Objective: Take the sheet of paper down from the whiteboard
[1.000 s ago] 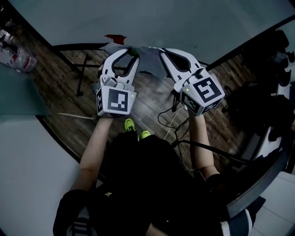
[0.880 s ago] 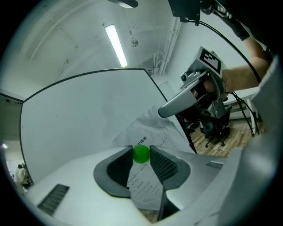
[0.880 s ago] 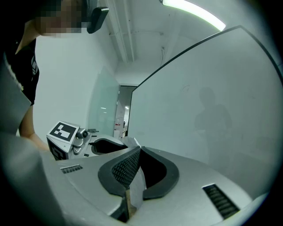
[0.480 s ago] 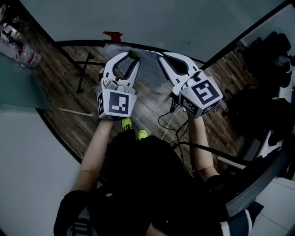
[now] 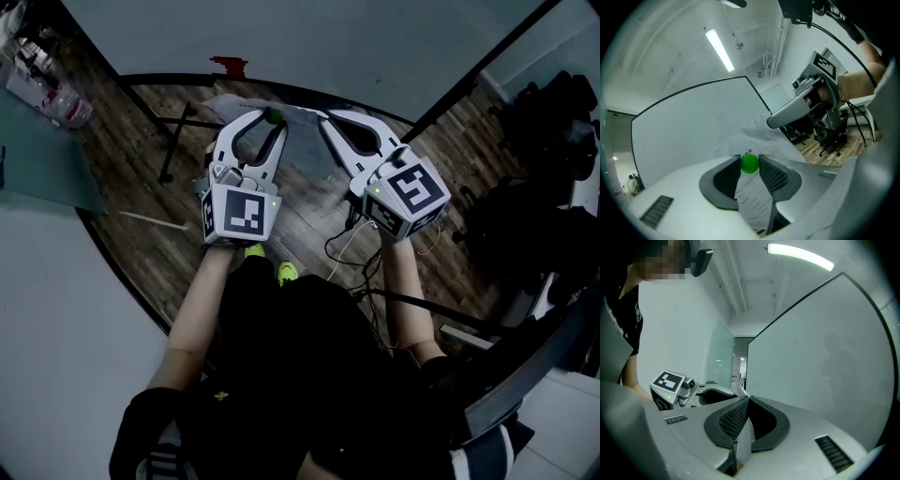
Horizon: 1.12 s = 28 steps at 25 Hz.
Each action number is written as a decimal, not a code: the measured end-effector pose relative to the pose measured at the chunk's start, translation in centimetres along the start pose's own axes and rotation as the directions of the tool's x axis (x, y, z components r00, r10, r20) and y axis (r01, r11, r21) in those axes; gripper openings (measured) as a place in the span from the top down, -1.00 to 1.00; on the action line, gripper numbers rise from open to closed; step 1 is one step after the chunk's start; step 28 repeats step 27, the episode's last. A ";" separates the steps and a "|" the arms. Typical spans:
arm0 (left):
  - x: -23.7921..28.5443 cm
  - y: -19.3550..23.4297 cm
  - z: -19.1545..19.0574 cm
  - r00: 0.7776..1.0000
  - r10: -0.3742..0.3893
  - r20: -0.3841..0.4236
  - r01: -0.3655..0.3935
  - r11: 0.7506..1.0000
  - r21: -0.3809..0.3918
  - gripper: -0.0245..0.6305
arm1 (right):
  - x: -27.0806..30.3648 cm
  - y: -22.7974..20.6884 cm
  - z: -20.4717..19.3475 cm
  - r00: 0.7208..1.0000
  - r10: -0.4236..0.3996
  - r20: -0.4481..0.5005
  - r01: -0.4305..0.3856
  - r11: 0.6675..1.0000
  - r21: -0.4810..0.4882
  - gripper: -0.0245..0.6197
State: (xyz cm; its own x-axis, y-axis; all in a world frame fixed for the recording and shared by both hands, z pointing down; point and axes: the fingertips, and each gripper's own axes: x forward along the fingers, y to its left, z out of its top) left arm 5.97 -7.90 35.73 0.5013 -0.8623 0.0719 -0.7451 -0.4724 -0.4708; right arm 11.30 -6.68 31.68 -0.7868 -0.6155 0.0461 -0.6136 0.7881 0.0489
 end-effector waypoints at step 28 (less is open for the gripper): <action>-0.2 -0.7 1.9 1.000 0.001 0.015 -0.001 1.000 0.017 0.52 | -1.3 0.4 1.0 0.999 0.011 0.050 -0.010 1.000 -0.014 0.94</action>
